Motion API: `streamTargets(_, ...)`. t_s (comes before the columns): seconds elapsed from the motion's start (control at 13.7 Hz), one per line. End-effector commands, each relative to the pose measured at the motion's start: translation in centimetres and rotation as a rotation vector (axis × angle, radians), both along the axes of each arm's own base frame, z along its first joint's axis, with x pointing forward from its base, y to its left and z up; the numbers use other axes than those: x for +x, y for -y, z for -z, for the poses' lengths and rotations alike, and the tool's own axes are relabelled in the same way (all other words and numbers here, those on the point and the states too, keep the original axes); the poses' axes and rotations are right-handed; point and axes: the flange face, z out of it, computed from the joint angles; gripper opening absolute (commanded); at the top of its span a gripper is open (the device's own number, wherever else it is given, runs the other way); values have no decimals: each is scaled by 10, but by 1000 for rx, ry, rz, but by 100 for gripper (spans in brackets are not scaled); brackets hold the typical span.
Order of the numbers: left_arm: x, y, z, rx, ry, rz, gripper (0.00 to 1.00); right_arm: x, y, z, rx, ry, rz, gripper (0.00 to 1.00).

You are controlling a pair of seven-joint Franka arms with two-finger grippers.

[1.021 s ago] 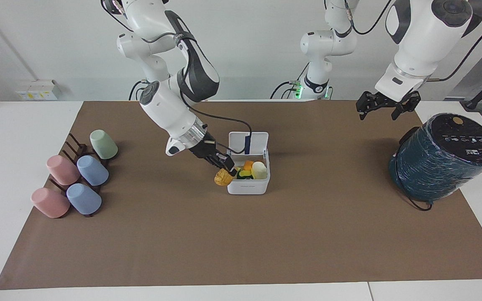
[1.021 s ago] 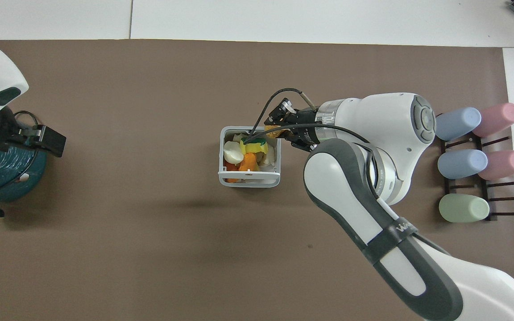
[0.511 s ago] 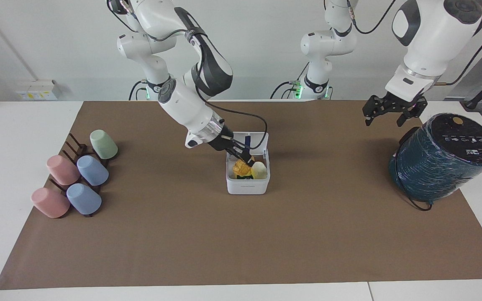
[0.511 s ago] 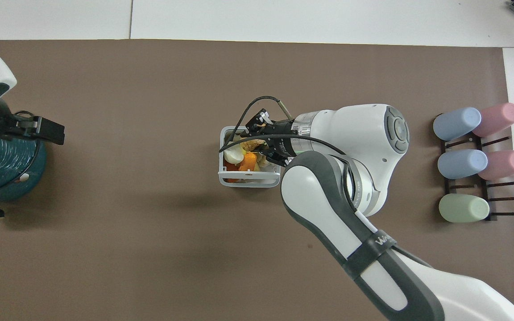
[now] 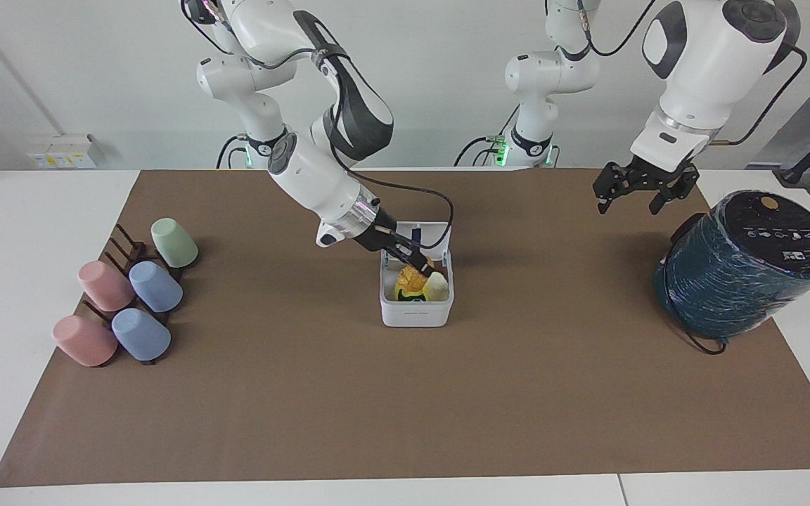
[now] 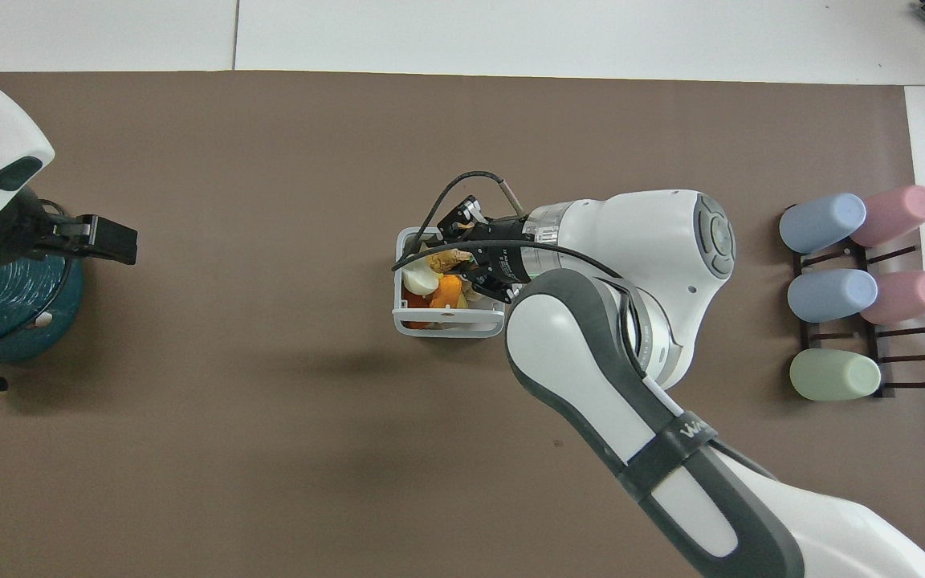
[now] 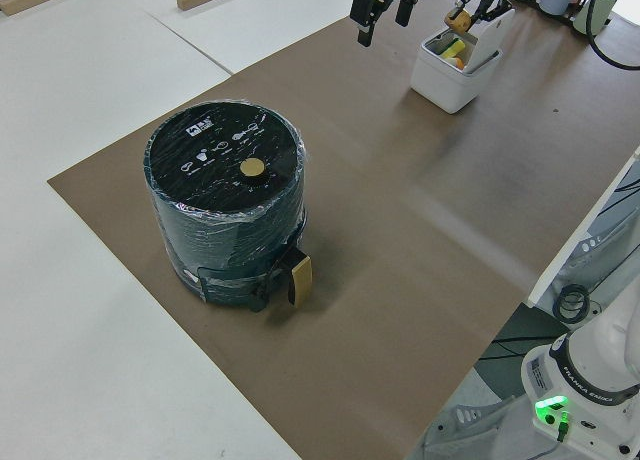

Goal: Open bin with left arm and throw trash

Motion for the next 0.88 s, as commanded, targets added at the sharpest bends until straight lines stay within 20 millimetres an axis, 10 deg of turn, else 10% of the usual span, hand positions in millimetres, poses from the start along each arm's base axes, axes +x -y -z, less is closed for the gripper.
streamTargets(0.0,-8,-1,-1,-12,16,-11,100,-9,-6,3,18,-24,8,3)
streamTargets(0.15,-8,-1,-1,-12,18,-11,100,-15,-10,7,12,-27,4,71)
streamTargets(0.29,-8,1,-2,-12,19,-2,100,-15,-11,8,10,-22,6,100)
streamTargets(0.8,-9,10,-3,-11,21,19,100,2,5,-2,-24,121,-87,100)
